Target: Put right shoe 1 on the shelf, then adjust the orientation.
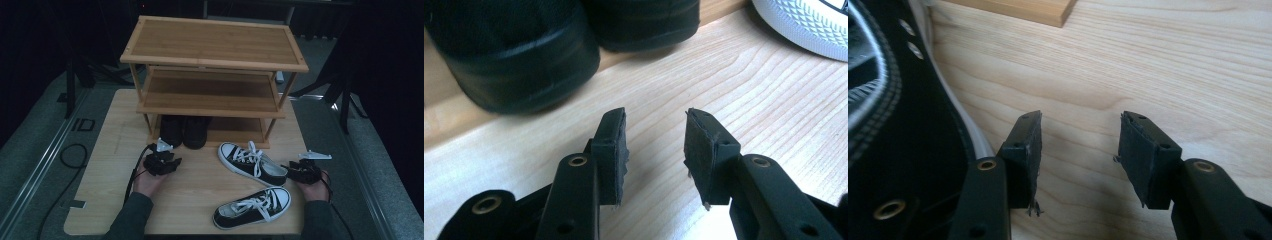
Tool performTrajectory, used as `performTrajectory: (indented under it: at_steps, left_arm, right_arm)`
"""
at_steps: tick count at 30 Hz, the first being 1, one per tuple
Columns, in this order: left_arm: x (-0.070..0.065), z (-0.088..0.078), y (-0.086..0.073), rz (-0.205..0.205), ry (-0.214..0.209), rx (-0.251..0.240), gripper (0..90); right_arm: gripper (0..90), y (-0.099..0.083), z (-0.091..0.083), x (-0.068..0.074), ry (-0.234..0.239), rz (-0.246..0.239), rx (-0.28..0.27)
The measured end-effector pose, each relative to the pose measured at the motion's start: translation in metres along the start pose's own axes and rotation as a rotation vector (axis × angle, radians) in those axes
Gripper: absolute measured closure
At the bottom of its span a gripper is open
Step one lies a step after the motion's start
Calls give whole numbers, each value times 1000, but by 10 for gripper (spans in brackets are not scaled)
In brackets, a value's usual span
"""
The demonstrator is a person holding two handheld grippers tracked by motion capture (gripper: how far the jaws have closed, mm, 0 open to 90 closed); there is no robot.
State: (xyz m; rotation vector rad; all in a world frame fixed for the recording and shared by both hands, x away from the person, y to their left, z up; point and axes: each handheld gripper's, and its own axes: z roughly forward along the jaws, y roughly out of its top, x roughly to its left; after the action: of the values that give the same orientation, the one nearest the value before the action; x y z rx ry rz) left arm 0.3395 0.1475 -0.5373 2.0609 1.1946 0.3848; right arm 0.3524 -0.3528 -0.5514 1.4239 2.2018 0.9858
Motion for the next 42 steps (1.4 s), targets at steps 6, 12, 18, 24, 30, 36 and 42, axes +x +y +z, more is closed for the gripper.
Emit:
performTrajectory:
  at_steps: [6,12,18,24,30,36,42]
  left_arm:
    - [1,5,-7,-5,3,30,596]
    - [1,6,-12,-3,4,47,591]
    - [1,6,-14,0,8,56,589]
    - [1,6,-15,-2,22,52,587]
    - [1,5,-16,-2,21,51,585]
    - [0,5,-16,2,21,49,576]
    - [0,6,-16,6,20,48,569]
  right_arm:
    - [534,14,-9,3,1,-38,-24]
    - [565,30,-21,7,35,-72,-64]
    - [627,43,-33,19,70,-138,-64]
    - [687,58,-37,34,109,-235,-19]
    - [712,69,-37,48,147,-322,26]
    - [727,75,-28,61,149,-405,94]
    - [770,84,-16,68,133,-478,164]
